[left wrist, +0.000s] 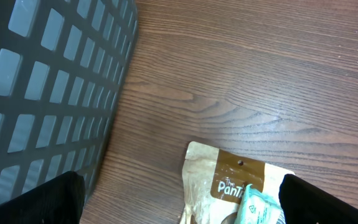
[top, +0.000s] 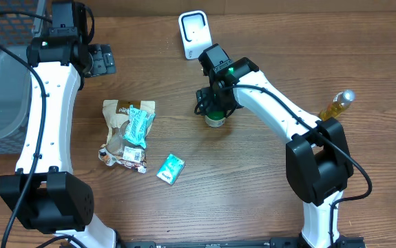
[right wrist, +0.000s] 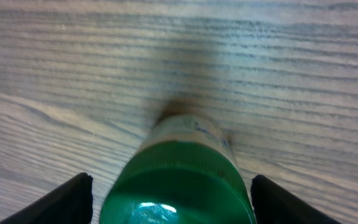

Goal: Scan the item barcode
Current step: 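Grasp the green-lidded jar by its lid with the right gripper, then lift the jar and tilt its label upward with the right gripper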

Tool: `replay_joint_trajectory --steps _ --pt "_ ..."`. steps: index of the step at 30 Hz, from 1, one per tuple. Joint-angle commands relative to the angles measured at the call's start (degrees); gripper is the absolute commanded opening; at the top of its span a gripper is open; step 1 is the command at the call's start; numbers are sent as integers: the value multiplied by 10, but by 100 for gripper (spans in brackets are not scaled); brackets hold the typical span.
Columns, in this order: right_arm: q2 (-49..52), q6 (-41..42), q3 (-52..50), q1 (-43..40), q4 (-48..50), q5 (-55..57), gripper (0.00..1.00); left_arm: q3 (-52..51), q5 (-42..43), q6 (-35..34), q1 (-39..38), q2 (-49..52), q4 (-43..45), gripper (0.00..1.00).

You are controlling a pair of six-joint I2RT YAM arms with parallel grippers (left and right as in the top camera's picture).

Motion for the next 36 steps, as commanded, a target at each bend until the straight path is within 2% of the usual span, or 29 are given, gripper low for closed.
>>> replay_joint_trajectory --steps 1,4,11,20,26,36 --pt "3 -2 -2 2 -11 -3 73 10 -4 8 -1 -9 1 100" --pt "3 6 -2 2 -28 -3 64 10 -4 8 -1 -9 1 99" --pt "3 60 -2 2 -49 -3 60 10 -4 8 -1 -9 1 100" --pt "3 108 -2 17 -112 -4 62 10 -4 8 -1 -9 1 100" --pt "3 162 -2 35 -173 -6 67 10 -4 8 -1 -9 1 100" --pt "3 162 -2 46 -167 23 74 10 -4 8 -1 -9 1 100"
